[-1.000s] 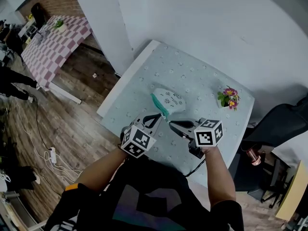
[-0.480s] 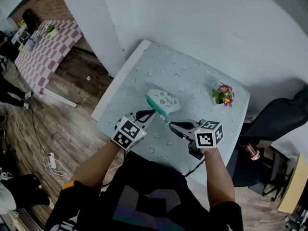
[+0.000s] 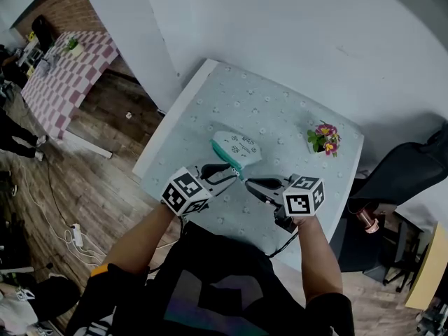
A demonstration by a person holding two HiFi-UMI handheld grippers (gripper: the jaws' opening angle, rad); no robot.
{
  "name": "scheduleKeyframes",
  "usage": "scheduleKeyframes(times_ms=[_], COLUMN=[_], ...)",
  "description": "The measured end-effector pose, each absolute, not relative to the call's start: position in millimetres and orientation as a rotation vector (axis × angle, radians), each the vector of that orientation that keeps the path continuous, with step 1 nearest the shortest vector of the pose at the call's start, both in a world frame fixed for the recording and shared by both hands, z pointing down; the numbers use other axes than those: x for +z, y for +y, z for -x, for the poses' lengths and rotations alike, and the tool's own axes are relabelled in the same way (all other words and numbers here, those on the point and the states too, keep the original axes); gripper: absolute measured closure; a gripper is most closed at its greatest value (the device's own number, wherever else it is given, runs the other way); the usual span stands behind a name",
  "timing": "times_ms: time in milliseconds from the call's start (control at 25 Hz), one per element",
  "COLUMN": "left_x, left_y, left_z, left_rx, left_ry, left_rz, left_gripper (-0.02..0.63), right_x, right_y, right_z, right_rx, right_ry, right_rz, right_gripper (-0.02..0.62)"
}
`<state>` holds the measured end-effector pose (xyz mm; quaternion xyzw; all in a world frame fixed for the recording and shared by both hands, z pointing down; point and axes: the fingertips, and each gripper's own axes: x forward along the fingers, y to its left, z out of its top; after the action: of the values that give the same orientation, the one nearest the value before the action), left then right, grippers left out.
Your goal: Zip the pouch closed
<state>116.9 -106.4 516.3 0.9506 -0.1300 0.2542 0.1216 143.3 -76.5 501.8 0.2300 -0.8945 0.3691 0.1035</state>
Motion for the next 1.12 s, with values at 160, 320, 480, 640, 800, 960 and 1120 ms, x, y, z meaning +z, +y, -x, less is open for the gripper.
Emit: scheduleKeyframes(times_ms=[160, 320, 480, 640, 800, 960, 1120], left_x=[519.9, 519.2, 517.2, 513.8, 510.4, 514.1, 516.2], left_y=[-100.9, -100.9, -98.9, -100.1, -97.7, -94.1, -96.6], left_z=[-123.6, -124.4, -123.1, -119.3, -119.4, -122.5, -122.0], left_rx=[0.741, 0.725, 0.705, 0.692, 0.679, 0.694, 0.713], left_ry=[-0.313, -0.309, -0.305, -0.323, -0.311, -0.299, -0.329], left_rz=[-2.743, -2.727, -2.725, -2.727, -2.731, -2.738, -2.742], left_gripper=[0.457, 0.457, 0.495, 0.538, 0.572, 0.575, 0.592], right_x=[501.2, 501.7, 504.0, 505.4, 505.1, 504.3, 503.7], right_y=[-75.0, -74.8, -74.5, -73.9, -75.0, -76.2, -76.3], right_z=[-142.1, -143.9, -146.6, -147.2, -147.9, -144.5, -143.2], right_rx=[1.089, 1.083, 1.078, 1.071, 1.071, 1.064, 1.063], right_ry=[-2.638, -2.635, -2.626, -2.614, -2.612, -2.620, -2.620], right_rz=[-0.662, -0.668, -0.681, -0.688, -0.695, -0.687, -0.689], right_gripper=[0.574, 0.574, 0.574, 0.574, 0.574, 0.574, 0.574])
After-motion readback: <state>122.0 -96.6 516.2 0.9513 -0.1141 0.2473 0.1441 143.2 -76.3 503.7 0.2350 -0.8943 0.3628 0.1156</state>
